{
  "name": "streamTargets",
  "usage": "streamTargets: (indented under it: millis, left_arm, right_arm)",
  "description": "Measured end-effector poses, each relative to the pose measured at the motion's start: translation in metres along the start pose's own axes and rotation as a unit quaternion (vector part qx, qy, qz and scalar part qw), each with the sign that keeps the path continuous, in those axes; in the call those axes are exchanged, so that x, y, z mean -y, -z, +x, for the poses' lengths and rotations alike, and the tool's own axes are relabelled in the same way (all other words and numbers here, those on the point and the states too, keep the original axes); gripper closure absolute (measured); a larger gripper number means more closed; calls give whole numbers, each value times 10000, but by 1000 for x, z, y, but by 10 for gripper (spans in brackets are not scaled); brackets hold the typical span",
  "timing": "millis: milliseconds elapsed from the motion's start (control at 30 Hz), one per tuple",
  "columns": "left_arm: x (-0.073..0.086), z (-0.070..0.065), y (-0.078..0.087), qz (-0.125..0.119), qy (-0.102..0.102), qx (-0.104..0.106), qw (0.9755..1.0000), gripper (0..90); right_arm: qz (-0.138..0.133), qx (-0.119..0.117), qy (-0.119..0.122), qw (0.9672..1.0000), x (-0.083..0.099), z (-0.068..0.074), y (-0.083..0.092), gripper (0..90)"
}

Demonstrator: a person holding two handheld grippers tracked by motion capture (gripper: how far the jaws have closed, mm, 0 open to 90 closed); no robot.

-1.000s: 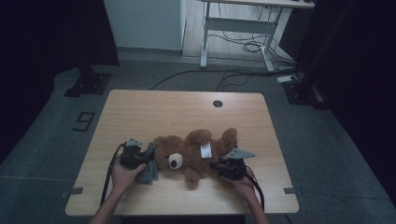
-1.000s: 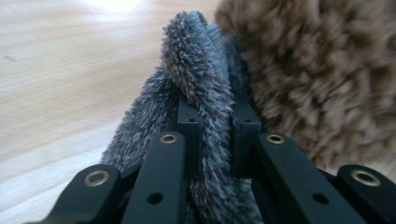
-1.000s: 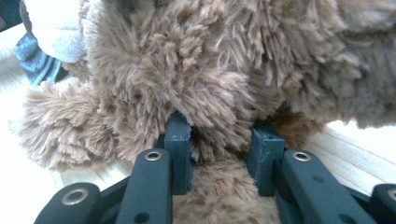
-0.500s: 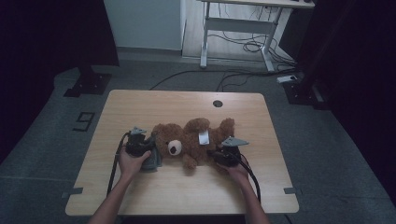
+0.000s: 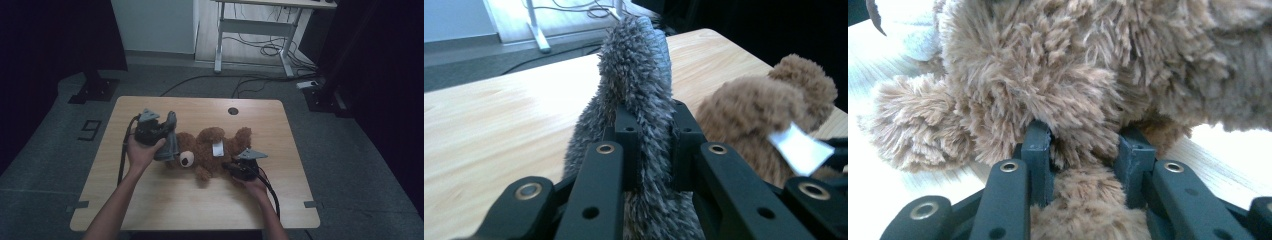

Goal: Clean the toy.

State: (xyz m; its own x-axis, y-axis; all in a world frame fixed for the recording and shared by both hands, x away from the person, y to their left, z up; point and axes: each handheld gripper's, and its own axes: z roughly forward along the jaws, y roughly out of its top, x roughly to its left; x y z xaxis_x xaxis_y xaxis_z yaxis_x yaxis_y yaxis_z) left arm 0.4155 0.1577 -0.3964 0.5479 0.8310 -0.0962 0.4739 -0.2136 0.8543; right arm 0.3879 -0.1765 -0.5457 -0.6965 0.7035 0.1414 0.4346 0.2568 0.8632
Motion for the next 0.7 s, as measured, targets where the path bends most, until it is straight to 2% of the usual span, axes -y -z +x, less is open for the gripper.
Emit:
streamTargets:
  millis: [100, 167, 267, 300, 367, 467, 567, 700]
  left_arm:
    - [-7, -13, -24, 195, -209, 18, 9996, 782]
    - [-7, -23, -41, 372, -381, 14, 9986, 781]
    - [-3, -30, -61, 667, -507, -25, 9965, 780]
    - [0, -29, -69, 819, -488, -59, 9954, 779]
    - [7, -25, -77, 980, -319, 27, 9947, 778]
    - [18, -20, -81, 1121, -188, 206, 9933, 778]
    - [25, -20, -76, 1095, -107, 362, 9933, 779]
    - [34, -26, -69, 1064, -177, 448, 9932, 781]
  right_arm:
    - [-9, 8, 23, 10000, 0, 0, 0, 648]
    - [-12, -3, 14, 10000, 0, 0, 0, 648]
    - [-13, 17, 27, 10000, 1, 0, 1, 647]
    - [-9, 18, 35, 10000, 1, 1, 1, 648]
    - [2, 18, 46, 10000, 1, 1, 1, 648]
    - [8, 8, 51, 10000, 2, 2, 2, 648]
    - [23, -12, 56, 10000, 2, 2, 2, 649]
    - [91, 24, 96, 9999, 2, 5, 4, 621]
